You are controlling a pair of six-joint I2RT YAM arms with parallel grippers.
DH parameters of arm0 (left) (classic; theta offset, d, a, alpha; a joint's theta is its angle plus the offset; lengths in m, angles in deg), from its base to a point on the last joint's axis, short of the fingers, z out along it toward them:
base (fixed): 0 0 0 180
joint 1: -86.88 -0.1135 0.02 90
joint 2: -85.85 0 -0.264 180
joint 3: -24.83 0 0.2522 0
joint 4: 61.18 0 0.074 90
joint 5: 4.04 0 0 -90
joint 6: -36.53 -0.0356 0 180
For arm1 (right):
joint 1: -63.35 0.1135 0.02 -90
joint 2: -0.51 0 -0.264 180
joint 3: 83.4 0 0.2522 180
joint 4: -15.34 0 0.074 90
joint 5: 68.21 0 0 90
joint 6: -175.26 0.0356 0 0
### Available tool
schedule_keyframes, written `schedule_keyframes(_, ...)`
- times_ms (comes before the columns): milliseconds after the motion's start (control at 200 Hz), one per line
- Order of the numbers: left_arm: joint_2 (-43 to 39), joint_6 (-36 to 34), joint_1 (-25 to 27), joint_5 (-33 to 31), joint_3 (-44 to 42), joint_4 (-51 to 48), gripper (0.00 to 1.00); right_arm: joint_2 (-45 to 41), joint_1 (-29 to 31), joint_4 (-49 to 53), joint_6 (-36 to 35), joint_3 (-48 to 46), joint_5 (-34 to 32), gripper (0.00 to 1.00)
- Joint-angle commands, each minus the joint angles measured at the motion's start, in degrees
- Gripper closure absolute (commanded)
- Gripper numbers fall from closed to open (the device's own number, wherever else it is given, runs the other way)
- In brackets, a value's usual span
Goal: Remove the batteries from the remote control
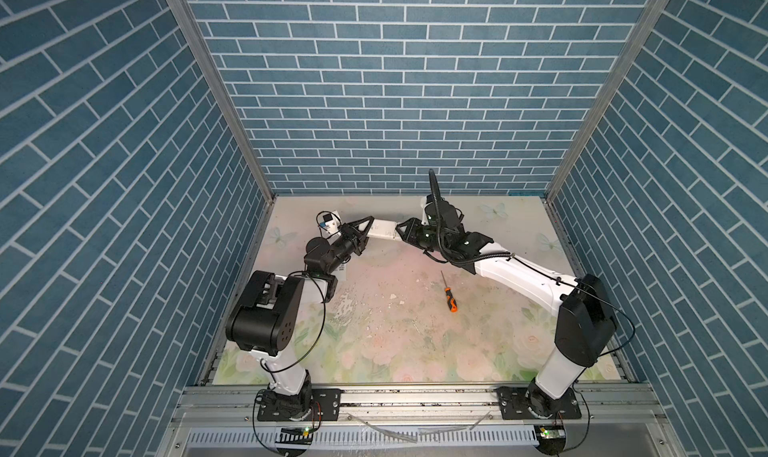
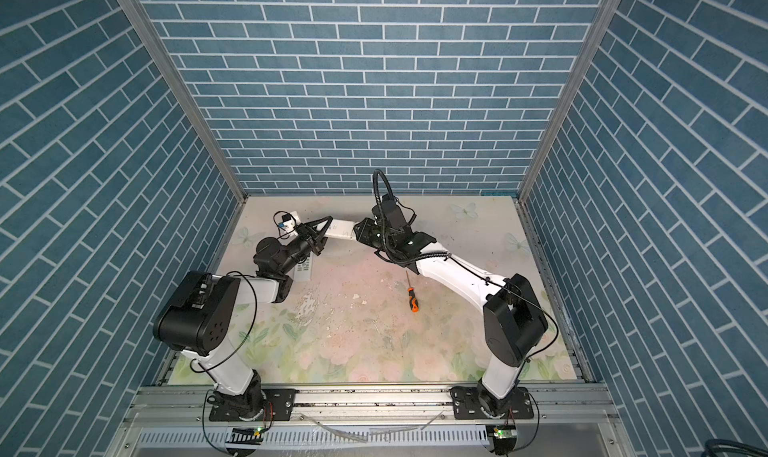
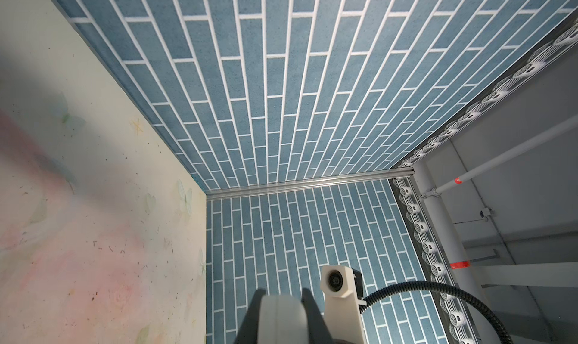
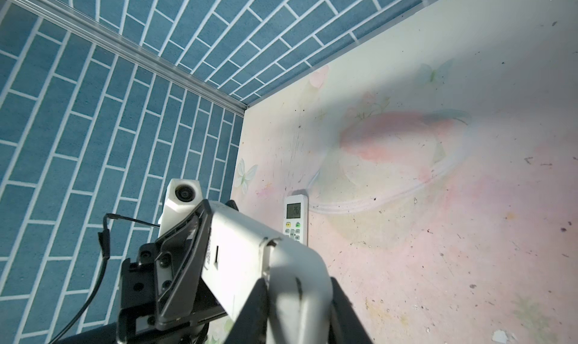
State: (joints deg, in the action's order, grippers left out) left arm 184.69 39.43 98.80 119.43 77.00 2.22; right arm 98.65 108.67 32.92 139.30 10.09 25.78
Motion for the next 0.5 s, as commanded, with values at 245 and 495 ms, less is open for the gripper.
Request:
schedule_keyframes(245, -2.17, 0.61, 0.05, 1.07, 0.28, 3.51, 1.0, -2.38, -0.05, 1.4, -1.31, -2.64, -0.21, 0.64)
schedule_keyframes(495, -1.82, 0.48, 0.04, 1.25, 0.34, 3.51, 1.0, -3.36, -0.06, 1.64, -1.31, -3.38, -0.86, 0.63)
